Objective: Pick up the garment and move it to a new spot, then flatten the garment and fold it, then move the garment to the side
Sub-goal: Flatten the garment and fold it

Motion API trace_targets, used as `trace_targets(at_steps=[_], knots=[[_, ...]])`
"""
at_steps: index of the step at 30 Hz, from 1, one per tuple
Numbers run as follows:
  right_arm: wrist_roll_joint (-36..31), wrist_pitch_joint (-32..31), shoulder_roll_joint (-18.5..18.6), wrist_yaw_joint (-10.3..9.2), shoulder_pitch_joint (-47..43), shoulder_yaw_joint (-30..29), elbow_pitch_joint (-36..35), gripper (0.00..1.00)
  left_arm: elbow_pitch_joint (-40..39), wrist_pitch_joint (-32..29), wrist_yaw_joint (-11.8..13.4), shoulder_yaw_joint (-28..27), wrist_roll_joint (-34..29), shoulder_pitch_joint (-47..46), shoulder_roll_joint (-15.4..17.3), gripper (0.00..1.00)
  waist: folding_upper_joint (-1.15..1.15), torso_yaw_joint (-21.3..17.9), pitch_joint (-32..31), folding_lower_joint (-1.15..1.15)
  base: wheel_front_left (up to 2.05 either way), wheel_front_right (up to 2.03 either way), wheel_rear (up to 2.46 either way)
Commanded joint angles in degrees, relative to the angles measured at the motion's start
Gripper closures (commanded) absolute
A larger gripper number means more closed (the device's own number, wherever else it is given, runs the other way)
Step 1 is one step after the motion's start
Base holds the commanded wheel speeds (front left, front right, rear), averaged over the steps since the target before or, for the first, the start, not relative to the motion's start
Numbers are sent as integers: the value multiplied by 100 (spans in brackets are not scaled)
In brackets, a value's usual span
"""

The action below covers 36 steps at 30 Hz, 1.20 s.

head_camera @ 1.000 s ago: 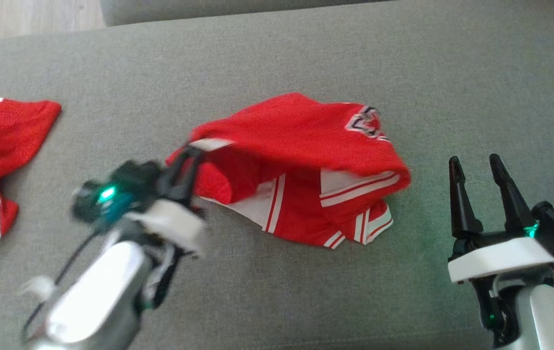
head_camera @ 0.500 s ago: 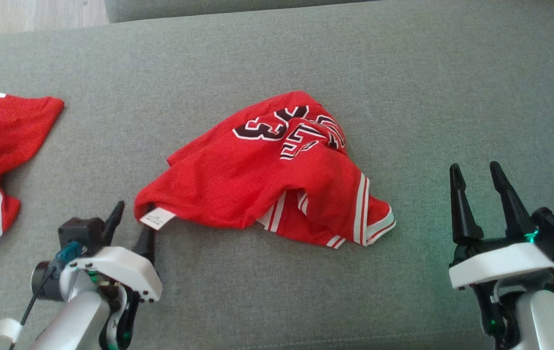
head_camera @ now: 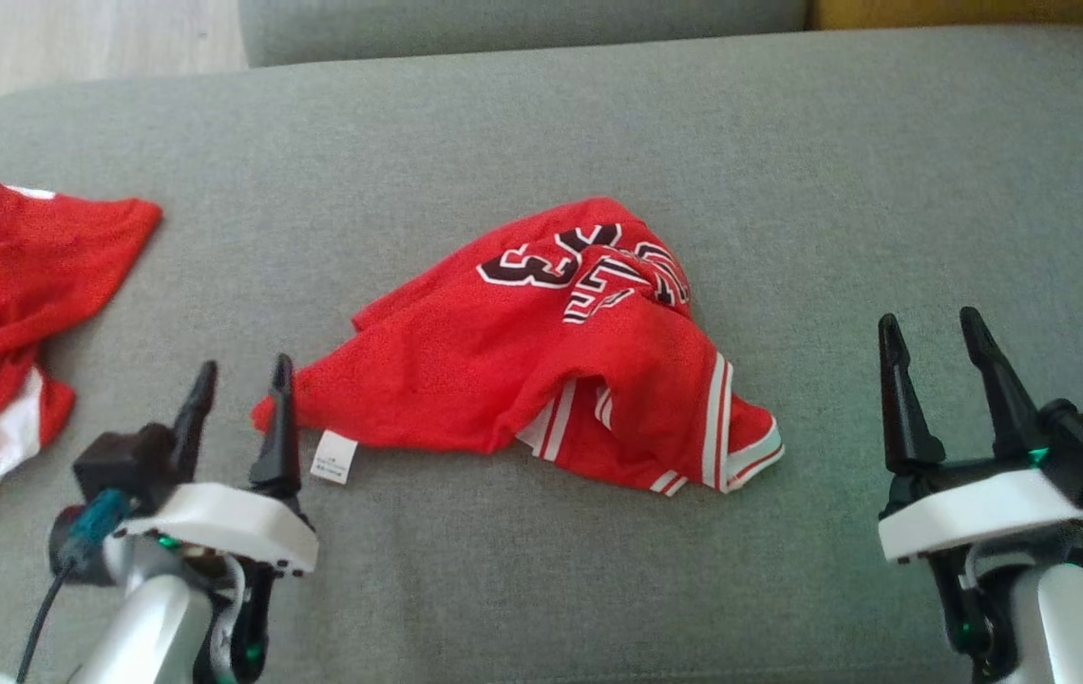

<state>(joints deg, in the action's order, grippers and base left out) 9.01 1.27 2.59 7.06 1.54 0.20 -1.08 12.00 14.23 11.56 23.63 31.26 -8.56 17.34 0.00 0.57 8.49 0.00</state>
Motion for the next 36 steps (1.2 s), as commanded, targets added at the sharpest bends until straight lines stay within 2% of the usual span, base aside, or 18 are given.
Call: trace_targets(at_steps=[1, 12, 18, 29, 36], knots=[[-74, -25, 29, 43, 54, 123, -236, 0, -291, 75, 78, -325, -94, -120, 116, 0, 0, 48, -72, 0, 0, 0, 0], [-221, -173, 29, 43, -432, 168, -397, 0, -1013, -46, 464, -361, -315, 562, 265, 0, 0, 98, -426, 0, 0, 0, 0], [-230, -230, 29, 43, -517, 223, -475, 0, -1167, -137, 580, -314, -363, 708, 310, 0, 0, 96, -484, 0, 0, 0, 0], [-209, -349, 29, 43, -498, 309, -458, 0, -1223, -166, 628, -229, -401, 686, 299, 0, 0, 133, -457, 0, 0, 0, 0], [-77, -604, 29, 43, -518, 957, 111, 0, -1156, -150, 492, -95, -434, 393, 222, 0, 0, 342, -221, 0, 0, 0, 0]])
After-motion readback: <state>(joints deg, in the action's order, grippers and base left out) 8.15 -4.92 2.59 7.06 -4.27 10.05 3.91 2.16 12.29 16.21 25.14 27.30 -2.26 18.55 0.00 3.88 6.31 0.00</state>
